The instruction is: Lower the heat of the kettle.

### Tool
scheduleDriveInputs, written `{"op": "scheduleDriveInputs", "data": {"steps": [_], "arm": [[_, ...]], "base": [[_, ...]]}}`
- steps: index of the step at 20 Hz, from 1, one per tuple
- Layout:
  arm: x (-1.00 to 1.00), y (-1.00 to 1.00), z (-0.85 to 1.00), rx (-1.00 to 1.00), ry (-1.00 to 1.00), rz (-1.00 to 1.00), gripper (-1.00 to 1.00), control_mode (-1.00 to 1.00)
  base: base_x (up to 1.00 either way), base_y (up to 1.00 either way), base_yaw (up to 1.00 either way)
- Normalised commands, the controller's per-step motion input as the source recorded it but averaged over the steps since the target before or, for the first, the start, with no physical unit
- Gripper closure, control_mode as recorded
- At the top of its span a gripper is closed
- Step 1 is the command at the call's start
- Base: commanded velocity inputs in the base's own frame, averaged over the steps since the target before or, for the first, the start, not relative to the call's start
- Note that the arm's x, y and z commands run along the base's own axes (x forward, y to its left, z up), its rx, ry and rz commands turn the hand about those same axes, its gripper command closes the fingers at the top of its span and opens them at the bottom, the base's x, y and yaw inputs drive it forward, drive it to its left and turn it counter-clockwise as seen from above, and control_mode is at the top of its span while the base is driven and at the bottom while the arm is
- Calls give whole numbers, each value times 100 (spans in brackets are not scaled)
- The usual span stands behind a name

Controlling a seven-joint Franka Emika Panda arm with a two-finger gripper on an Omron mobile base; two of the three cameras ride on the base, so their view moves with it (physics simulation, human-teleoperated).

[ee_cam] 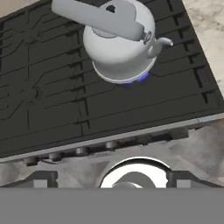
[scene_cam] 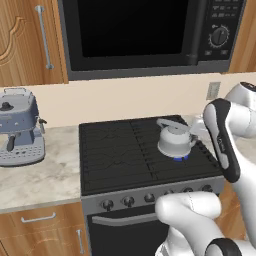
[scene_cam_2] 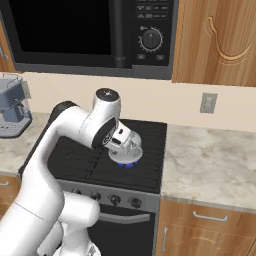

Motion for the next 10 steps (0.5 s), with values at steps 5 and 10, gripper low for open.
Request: {"op": "scheduleDriveInputs", "data": {"steps": [5, 10], "arm": [[-47, -50, -57, 21, 0, -21, -100, -100], [-41, -35, -60, 21, 0, -19, -100, -100]], "base": [[0, 0, 0], [0, 0, 0]]}}
